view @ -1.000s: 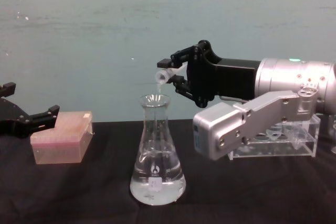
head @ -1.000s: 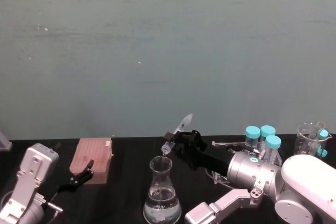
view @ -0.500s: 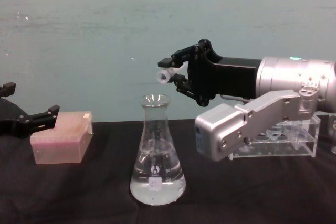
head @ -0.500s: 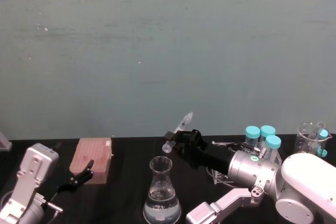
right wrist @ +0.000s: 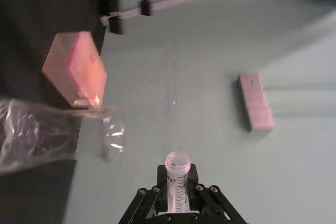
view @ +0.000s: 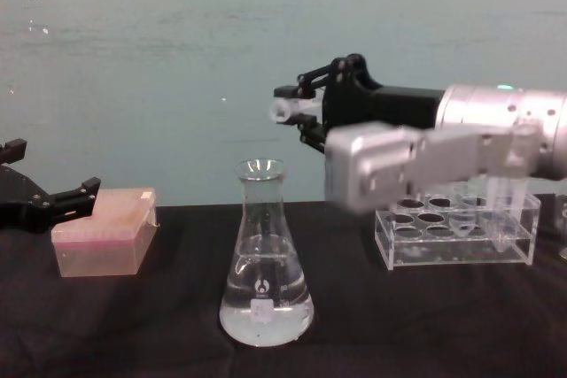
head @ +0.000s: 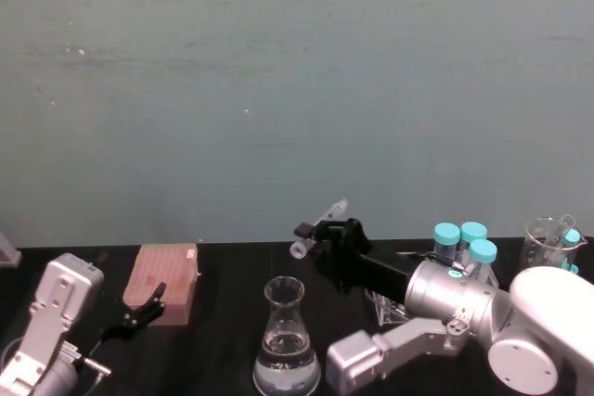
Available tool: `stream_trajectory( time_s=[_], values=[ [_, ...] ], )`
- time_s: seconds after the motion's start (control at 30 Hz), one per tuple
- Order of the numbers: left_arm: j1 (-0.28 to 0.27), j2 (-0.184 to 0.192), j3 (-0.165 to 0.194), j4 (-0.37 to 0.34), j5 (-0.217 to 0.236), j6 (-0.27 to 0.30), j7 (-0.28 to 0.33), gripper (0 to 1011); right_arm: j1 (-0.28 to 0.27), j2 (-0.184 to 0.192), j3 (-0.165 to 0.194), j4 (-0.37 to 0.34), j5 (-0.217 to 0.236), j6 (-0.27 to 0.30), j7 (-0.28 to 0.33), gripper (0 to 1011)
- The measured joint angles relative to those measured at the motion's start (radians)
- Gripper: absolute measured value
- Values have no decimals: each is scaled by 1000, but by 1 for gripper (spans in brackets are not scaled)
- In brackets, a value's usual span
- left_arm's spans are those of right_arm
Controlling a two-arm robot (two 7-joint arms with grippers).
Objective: Pour the liquid from the test tube into the beaker using one hand.
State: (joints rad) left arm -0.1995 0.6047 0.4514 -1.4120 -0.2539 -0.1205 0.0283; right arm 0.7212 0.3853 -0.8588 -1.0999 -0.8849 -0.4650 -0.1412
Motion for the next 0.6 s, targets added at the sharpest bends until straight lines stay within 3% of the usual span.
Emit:
stream_trajectory(
  time_s=[0.03,0.07,0.1,0.23,0.27,0.33,0.37,0.47,0.5,0.57,0.6],
  values=[
    [0,0,0,0,0,0,0,1000,-15,-3,30,-13,76,-3,53,204],
    [0,0,0,0,0,0,0,1000,-22,-4,46,-21,117,-3,87,205],
    [0,0,0,0,0,0,0,1000,-38,-7,80,-37,198,0,146,204],
    [0,0,0,0,0,0,0,1000,-66,-11,143,-68,364,28,268,204],
    [0,0,0,0,0,0,0,1000,-80,-12,176,-83,449,54,330,204],
    [0,0,0,0,0,0,0,1000,-90,-14,207,-96,528,82,386,204],
    [0,0,0,0,0,0,0,1000,-99,-15,238,-105,595,113,433,204],
    [0,0,0,0,0,0,0,1000,-108,-19,290,-116,706,175,509,204],
    [0,0,0,0,0,0,0,1000,-111,-21,327,-118,772,217,556,204],
    [0,0,0,0,0,0,0,1000,-112,-22,347,-118,808,244,582,204],
    [0,0,0,0,0,0,0,1000,-111,-24,367,-114,848,273,610,204]
  ],
)
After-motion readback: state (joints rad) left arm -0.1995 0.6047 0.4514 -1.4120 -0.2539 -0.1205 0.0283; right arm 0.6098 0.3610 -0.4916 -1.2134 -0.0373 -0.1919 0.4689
